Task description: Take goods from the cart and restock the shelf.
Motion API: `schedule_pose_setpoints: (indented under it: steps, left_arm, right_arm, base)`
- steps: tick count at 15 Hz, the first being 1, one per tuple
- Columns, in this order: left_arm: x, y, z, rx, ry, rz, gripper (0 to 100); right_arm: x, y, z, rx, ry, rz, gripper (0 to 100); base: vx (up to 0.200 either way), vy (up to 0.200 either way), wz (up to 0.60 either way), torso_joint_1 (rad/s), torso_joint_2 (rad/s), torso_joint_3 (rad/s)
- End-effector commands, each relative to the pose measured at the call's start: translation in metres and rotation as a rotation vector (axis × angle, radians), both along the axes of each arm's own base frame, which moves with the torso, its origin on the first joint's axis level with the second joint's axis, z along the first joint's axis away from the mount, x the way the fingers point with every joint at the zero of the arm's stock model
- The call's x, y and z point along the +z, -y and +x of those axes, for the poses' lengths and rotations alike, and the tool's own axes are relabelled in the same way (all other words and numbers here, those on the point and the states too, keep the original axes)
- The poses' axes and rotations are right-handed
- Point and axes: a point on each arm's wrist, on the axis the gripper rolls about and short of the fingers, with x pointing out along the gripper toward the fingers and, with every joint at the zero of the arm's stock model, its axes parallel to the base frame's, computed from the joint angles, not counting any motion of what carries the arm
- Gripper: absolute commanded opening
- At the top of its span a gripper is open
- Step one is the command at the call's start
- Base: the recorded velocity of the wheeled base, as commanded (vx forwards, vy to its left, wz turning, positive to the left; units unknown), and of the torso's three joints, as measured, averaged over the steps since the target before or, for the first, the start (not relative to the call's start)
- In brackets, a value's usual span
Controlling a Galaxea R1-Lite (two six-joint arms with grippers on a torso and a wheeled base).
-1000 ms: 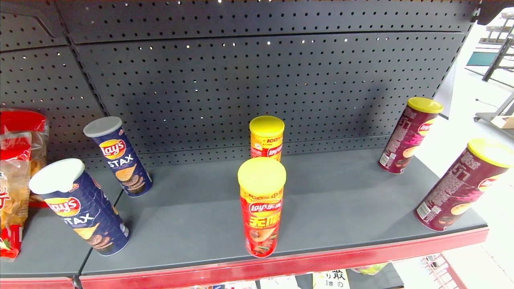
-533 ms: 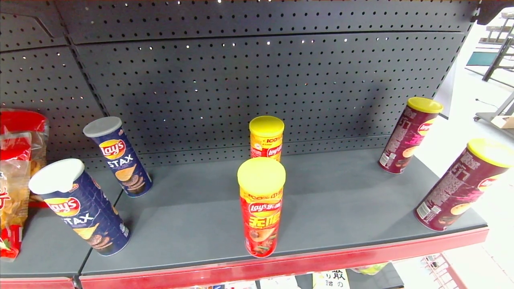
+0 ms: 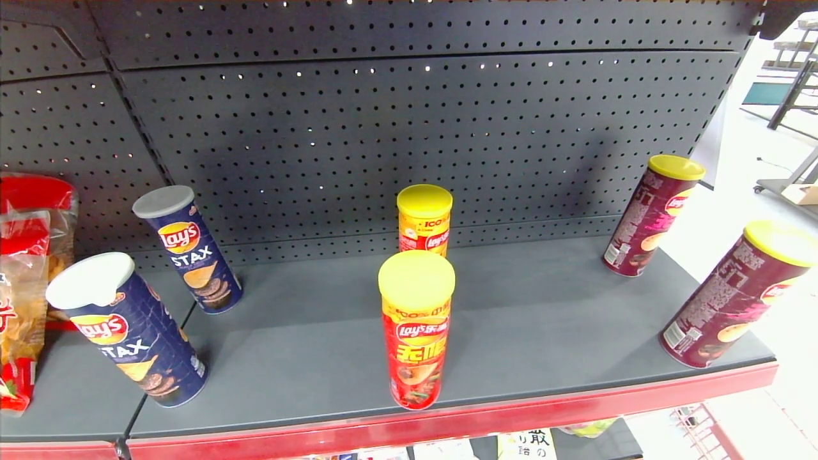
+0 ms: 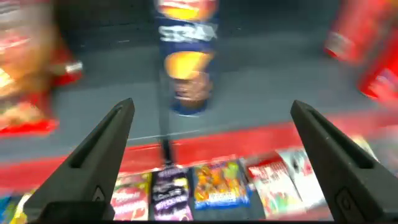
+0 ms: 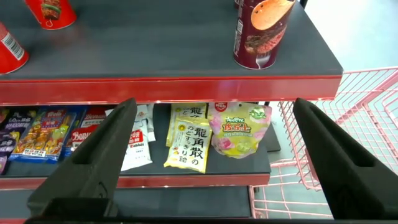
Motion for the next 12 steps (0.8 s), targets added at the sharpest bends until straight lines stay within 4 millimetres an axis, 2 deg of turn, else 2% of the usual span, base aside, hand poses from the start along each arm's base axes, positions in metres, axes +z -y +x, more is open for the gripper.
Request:
schedule_pose_setpoints:
  steps: [1,11,12]
  left_arm:
    - [-0.0034,-0.0011,0.0009,0.05,-0.013,-0.024,100]
    - [-0.0034,-0.0018,0.0009,0.082,-0.013,-0.024,100]
    - [-0.0034,-0.0018,0.0009,0.081,-0.013,-0.024,100]
  right_arm:
    - [0.0,0.0,0.0001,0.0,-0.002,-0.001,100]
    - [-0.0007,-0.0001,0.0008,-0.004,0.014,0.0,100]
    - [-0.0007,-0.0002,0.0007,-0.006,0.015,-0.002,100]
  base:
    - [0.0,0.0,0.0,0.0,0.0,0.0]
    - [0.0,0.0,0.0,0.0,0.0,0.0]
    - [-0.2,0.0,0.0,-0.002,0.0,0.002]
